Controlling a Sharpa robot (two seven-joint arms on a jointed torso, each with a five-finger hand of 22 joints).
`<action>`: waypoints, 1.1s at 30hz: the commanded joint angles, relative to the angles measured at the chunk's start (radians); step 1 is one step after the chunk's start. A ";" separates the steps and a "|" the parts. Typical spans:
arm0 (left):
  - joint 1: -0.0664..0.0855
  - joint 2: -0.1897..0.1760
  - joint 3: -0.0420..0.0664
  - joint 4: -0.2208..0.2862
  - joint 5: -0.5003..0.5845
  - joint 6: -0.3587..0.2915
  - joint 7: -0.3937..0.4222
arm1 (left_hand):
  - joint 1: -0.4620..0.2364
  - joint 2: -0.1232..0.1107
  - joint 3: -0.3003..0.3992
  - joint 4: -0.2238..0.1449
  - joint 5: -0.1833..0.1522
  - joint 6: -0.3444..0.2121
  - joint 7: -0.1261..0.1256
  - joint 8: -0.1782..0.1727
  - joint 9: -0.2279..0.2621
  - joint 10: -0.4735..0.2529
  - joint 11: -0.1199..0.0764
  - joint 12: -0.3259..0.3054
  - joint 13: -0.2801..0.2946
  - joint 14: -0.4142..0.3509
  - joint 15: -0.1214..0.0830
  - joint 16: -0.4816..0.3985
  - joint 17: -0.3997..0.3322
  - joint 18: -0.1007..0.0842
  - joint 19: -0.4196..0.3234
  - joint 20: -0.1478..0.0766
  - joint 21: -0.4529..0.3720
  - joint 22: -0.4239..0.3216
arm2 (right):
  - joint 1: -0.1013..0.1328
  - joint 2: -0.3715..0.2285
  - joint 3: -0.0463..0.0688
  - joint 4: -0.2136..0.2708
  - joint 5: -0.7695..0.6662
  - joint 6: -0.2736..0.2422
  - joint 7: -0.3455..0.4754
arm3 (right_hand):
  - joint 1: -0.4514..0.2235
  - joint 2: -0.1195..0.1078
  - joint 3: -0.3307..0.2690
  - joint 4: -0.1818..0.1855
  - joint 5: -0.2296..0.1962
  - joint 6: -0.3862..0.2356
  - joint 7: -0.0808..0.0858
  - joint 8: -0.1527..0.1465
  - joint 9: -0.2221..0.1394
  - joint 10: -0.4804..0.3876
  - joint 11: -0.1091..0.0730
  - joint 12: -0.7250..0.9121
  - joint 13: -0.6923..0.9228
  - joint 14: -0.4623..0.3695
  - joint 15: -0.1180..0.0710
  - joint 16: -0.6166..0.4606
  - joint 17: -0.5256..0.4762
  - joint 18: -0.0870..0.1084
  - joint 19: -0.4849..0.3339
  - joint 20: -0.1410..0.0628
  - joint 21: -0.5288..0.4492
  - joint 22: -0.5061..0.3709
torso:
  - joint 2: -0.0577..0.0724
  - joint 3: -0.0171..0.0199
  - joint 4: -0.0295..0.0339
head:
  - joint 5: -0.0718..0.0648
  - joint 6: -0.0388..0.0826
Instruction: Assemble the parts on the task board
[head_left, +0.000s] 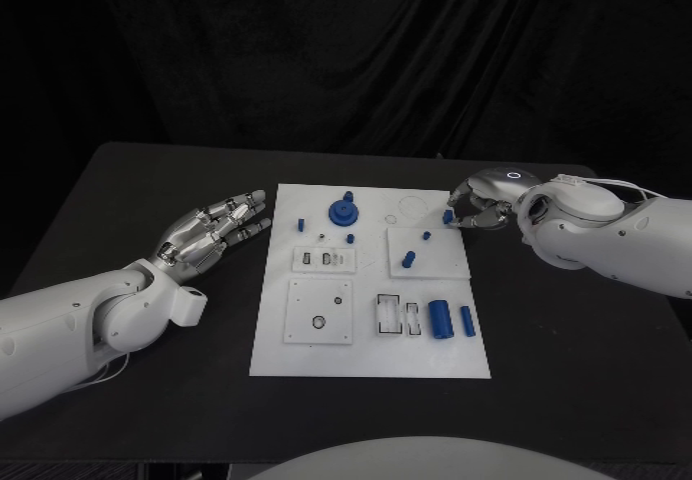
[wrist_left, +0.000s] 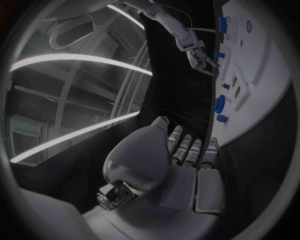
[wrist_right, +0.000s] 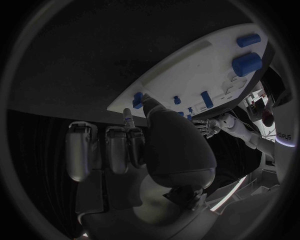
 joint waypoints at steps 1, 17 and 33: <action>-0.003 0.001 0.001 0.001 0.001 0.013 0.094 | 0.006 -0.007 0.006 0.000 0.006 -0.001 0.004 -0.004 0.001 -0.005 0.001 0.001 0.000 -0.003 0.003 -0.006 -0.001 0.020 -0.006 0.001 -0.004 -0.001 | -0.004 0.005 0.000 -0.008 -0.006 0.016 -0.015 | 0.005 0.008 -0.004 0.000 0.009 0.017 0.000 0.010 0.003 0.102 0.000 0.003 0.263 0.104 -0.002 0.003 0.263 -0.004 0.047 -0.003 -0.004 0.225 | 0.001 0.0001 -0.0001 | 0.000 0.000; -0.012 0.001 0.001 -0.001 0.001 0.017 0.093 | 0.006 -0.007 0.008 0.000 0.006 -0.003 0.005 -0.005 0.001 -0.006 0.002 0.000 0.000 -0.004 0.004 -0.006 -0.001 0.020 -0.006 0.001 -0.004 -0.001 | -0.010 0.034 0.001 -0.032 -0.006 0.016 -0.004 | 0.011 0.012 -0.005 -0.001 0.026 0.040 0.001 0.021 0.009 0.102 0.001 0.003 0.263 0.104 -0.001 0.003 0.263 -0.004 0.047 -0.002 -0.006 0.224 | 0.001 0.0005 -0.0004 | -0.002 -0.004; -0.014 0.002 0.001 -0.003 0.001 0.020 0.091 | 0.006 -0.007 0.010 -0.002 0.007 -0.004 0.005 -0.005 0.000 -0.007 0.002 0.000 0.000 -0.004 0.004 -0.006 -0.001 0.020 -0.007 0.001 -0.004 -0.001 | -0.015 0.051 0.001 -0.049 -0.006 0.006 0.004 | 0.033 0.025 0.002 -0.012 0.081 0.105 -0.004 0.051 0.030 0.102 -0.002 0.003 0.263 0.104 -0.003 0.003 0.263 -0.004 0.048 -0.004 -0.006 0.226 | 0.001 0.0000 0.0011 | -0.003 -0.006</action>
